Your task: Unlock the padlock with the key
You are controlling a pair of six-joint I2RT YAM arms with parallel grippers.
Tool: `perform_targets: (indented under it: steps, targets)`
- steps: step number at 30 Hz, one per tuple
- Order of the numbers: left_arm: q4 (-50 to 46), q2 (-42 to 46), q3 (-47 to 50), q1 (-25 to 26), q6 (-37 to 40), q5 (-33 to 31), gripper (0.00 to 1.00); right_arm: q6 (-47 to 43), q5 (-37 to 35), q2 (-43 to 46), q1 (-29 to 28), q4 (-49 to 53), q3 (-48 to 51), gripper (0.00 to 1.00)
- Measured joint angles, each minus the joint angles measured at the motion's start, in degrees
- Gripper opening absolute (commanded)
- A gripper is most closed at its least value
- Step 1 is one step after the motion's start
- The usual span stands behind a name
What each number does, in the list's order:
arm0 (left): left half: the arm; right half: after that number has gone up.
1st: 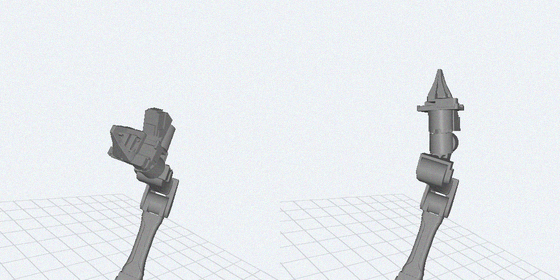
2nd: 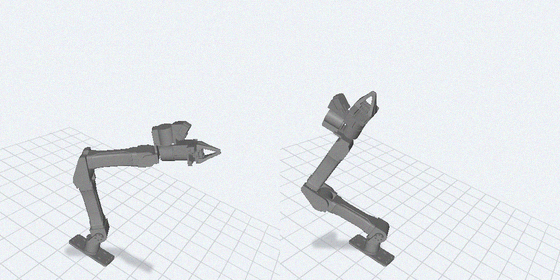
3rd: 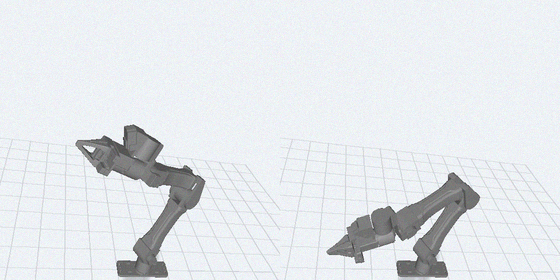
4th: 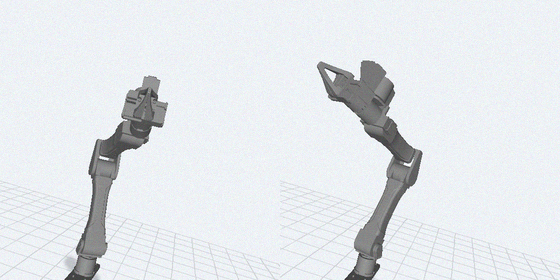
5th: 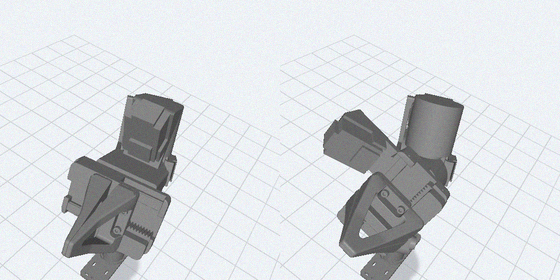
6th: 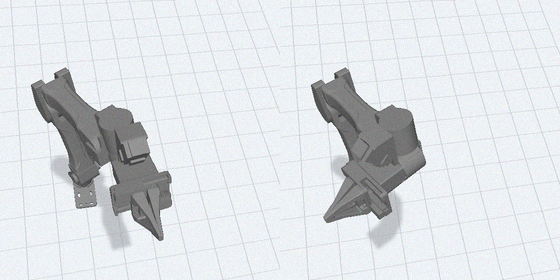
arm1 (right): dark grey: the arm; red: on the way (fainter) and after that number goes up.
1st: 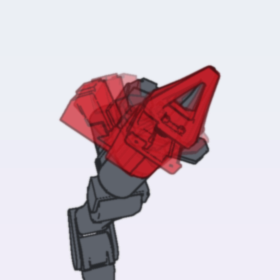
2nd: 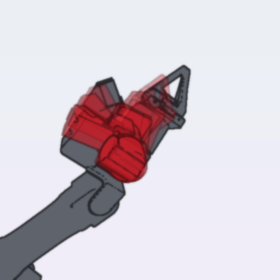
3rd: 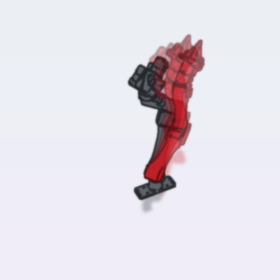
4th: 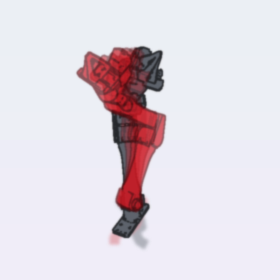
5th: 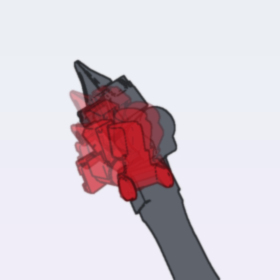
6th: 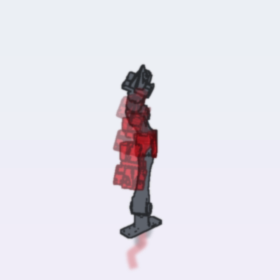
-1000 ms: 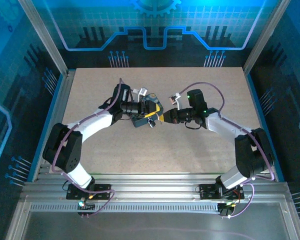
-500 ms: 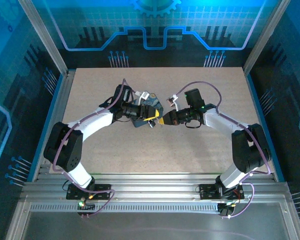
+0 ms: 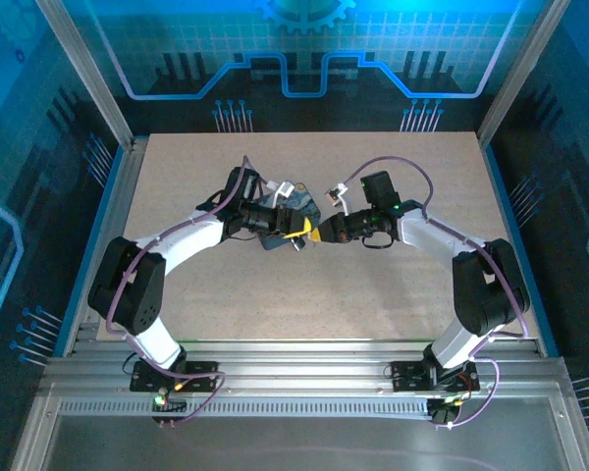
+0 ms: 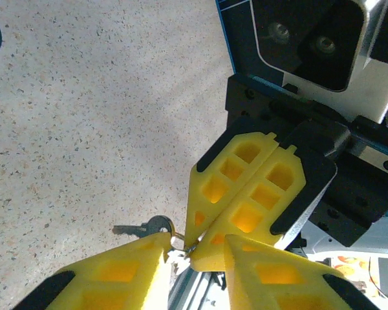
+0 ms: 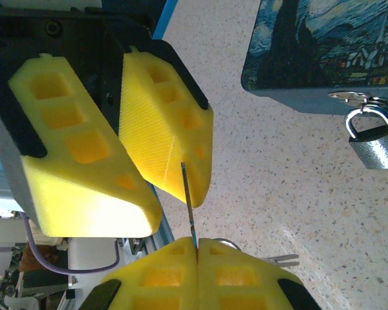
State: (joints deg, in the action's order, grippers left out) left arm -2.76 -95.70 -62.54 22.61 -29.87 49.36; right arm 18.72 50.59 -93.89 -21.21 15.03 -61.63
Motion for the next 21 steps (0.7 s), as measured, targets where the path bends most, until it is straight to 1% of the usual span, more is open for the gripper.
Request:
perform_targets:
  steps: [3,10,17,21]
  targets:
    - [0.0,0.0,0.0,0.0,0.0,0.0,0.19,-0.4,0.5,0.0,0.0,0.0,0.0,0.0]
    - [0.0,-0.2,0.0,0.0,0.0,0.0,0.15,-0.8,0.9,0.0,0.0,0.2,0.0,0.0]
    - [0.3,-0.7,0.0,0.0,-0.2,0.3,0.01,-1.0,0.9,-0.1,0.0,1.2,0.0,0.0]
    - [0.6,-0.8,0.0,0.0,-0.4,0.4,0.0,-1.0,0.9,-0.1,0.2,1.3,0.0,0.0]
